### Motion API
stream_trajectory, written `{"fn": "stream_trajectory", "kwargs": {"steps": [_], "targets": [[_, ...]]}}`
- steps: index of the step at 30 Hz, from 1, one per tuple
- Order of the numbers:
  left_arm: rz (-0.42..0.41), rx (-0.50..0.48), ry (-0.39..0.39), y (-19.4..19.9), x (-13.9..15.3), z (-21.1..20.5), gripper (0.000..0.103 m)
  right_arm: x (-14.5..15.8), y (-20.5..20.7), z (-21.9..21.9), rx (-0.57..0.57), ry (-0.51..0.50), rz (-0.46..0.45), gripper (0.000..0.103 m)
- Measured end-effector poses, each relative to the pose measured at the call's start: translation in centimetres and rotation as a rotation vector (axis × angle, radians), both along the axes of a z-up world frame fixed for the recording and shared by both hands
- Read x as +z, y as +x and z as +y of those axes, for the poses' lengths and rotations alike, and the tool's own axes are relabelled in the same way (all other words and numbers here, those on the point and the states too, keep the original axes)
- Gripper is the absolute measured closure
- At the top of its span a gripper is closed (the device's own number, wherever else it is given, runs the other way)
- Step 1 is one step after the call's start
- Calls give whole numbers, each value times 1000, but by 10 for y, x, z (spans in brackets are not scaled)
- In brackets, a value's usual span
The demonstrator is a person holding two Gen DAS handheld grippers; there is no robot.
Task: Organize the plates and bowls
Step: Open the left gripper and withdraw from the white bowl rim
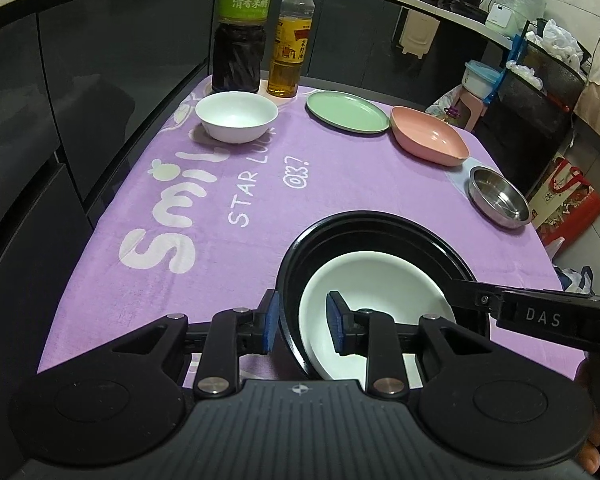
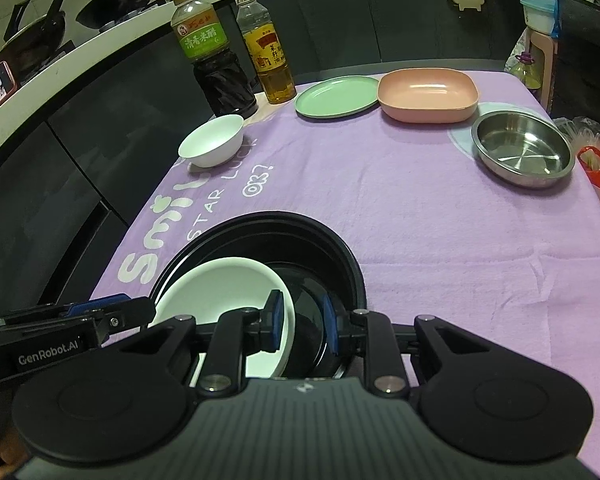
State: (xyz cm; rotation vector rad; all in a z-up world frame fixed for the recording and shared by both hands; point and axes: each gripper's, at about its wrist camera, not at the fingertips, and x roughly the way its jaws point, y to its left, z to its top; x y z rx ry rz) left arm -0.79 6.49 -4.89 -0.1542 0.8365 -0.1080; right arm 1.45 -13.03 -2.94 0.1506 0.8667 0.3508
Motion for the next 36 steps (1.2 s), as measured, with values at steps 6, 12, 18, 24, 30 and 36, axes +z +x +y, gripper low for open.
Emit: {"fn": "stream_trajectory", "kwargs": {"steps": [6,12,18,24,30,36], "targets": [[1,7,-4,0,0,2,79,-1,3,-1,-3,5,11,80],[5,22,-19,2,-1,6,79,-2,5,-4,-9,11,19,80],[3,30,-26,1,0,7,79,-2,5,-5,-10,16,20,80],[8,17,-45,3,5,10,79,5,8,-11,-29,21,8,80],[-34,56,-63,3,19,19,79,22,11,-18,-42,32,-20,80],[-51,116,-87,5,18,32,76,27,8,-19,-30,33,-43,80]]}}
